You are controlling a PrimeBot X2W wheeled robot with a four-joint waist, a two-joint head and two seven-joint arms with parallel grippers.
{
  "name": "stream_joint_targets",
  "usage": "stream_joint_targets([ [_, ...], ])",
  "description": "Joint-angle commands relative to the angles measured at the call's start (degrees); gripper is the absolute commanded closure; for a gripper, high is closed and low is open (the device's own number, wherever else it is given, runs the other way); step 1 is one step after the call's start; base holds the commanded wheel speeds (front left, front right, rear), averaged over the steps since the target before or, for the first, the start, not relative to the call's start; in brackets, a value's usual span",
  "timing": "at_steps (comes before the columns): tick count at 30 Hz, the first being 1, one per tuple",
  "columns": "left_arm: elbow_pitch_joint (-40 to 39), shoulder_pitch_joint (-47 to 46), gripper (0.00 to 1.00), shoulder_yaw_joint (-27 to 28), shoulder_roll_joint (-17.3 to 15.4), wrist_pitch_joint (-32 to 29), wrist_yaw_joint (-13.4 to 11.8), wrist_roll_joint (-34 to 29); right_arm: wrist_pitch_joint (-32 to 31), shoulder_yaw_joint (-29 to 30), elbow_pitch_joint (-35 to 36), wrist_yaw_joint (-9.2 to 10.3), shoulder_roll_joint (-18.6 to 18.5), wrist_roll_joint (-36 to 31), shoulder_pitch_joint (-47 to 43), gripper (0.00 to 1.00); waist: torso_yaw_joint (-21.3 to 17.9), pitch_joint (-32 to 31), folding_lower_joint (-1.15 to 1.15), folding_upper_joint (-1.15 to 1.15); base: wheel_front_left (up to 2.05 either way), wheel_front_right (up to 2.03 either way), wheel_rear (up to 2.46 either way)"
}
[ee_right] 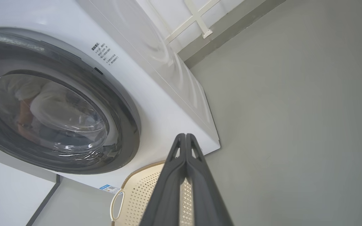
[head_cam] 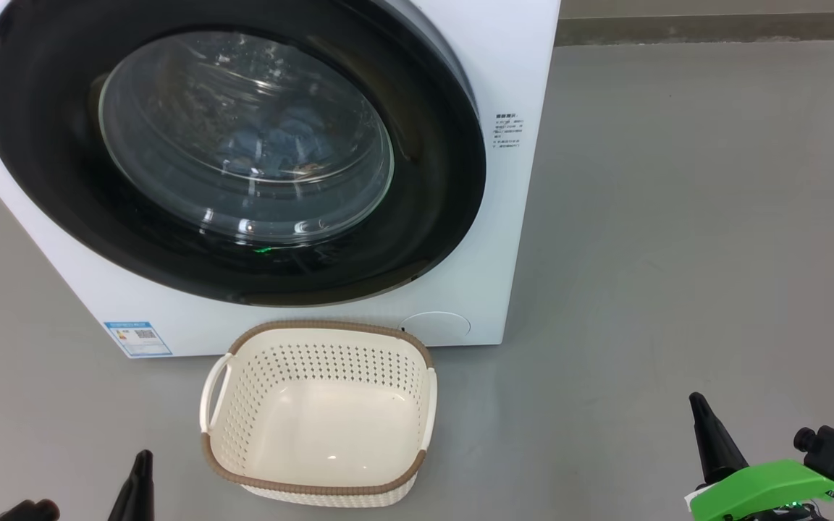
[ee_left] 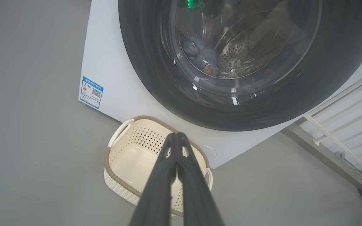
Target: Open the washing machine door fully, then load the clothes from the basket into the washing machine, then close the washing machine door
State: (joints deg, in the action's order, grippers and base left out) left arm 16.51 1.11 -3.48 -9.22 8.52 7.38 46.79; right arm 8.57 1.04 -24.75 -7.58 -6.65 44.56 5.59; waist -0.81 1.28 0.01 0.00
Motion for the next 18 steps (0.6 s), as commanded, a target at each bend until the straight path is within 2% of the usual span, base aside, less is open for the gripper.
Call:
stream_joint_targets([
  [1, -1.43, -2.39, 1.0, 1.36, -0.61, -0.37, 0.04, 1.46, -0.43, 0.19, 1.84, 0.03, -0.16, 1.73, 1.08, 1.0, 0.01, -0.02, -0.01, 0.0, 0.0, 0.0, 0.0],
  [18, -1.63, -3.35, 1.0, 3.03, 0.73, -3.22, 0.06, 10.11, -3.31, 1.24, 3.58, 0.04, 0.61, 10.73, 0.99, 1.0, 0.17, -0.23, -0.01, 0.0, 0.0, 0.0, 0.0],
])
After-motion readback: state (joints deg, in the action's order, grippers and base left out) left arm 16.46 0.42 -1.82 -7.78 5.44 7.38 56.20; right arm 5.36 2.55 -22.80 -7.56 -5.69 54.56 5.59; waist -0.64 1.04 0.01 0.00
